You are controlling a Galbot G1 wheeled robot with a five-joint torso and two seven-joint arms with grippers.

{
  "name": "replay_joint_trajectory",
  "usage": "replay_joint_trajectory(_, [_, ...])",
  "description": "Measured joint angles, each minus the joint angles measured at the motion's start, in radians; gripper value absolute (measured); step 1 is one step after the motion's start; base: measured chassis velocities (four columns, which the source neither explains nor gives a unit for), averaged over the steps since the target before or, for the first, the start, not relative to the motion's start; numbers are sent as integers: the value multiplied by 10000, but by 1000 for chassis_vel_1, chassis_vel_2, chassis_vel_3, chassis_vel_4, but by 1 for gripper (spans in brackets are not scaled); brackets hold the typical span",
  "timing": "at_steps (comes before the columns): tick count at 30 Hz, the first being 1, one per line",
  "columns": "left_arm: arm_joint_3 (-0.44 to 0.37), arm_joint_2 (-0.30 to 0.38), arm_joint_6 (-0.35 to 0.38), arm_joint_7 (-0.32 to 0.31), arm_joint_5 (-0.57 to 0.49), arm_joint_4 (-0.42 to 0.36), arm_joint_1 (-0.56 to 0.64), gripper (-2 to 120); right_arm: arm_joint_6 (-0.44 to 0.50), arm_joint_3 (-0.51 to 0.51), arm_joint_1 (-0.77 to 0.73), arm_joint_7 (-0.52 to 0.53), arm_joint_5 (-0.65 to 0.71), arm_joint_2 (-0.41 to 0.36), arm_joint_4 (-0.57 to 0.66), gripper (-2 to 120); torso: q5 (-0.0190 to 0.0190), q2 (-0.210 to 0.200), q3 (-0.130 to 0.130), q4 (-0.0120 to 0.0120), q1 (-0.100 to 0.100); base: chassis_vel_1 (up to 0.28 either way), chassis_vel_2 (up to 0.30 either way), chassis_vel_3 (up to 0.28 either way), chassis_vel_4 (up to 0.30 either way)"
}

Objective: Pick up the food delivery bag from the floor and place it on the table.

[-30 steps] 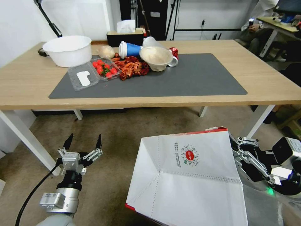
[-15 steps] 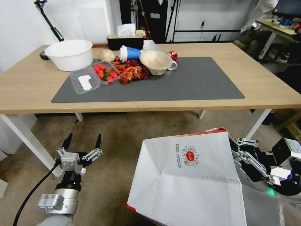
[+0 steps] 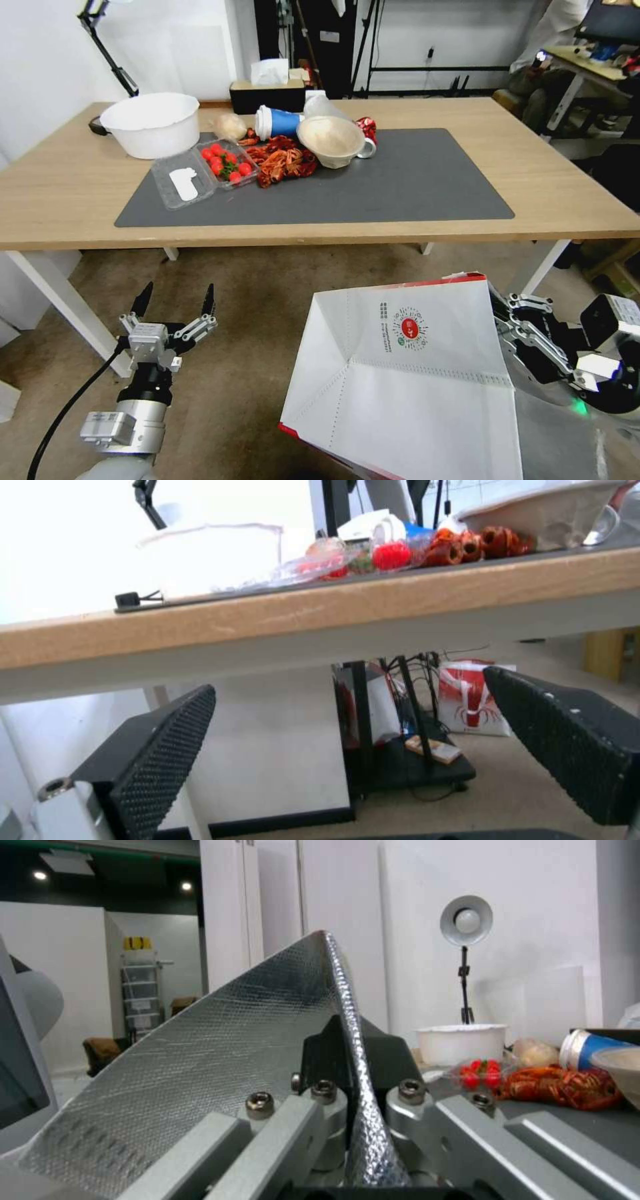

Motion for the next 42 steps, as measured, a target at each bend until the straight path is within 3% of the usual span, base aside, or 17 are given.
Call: replay_joint_trajectory(42, [150, -114, -20, 24, 102, 74, -81, 100, 86, -304, -5, -16, -351, 482, -52, 0, 0, 1780, 1063, 0, 719, 0, 0, 0, 0])
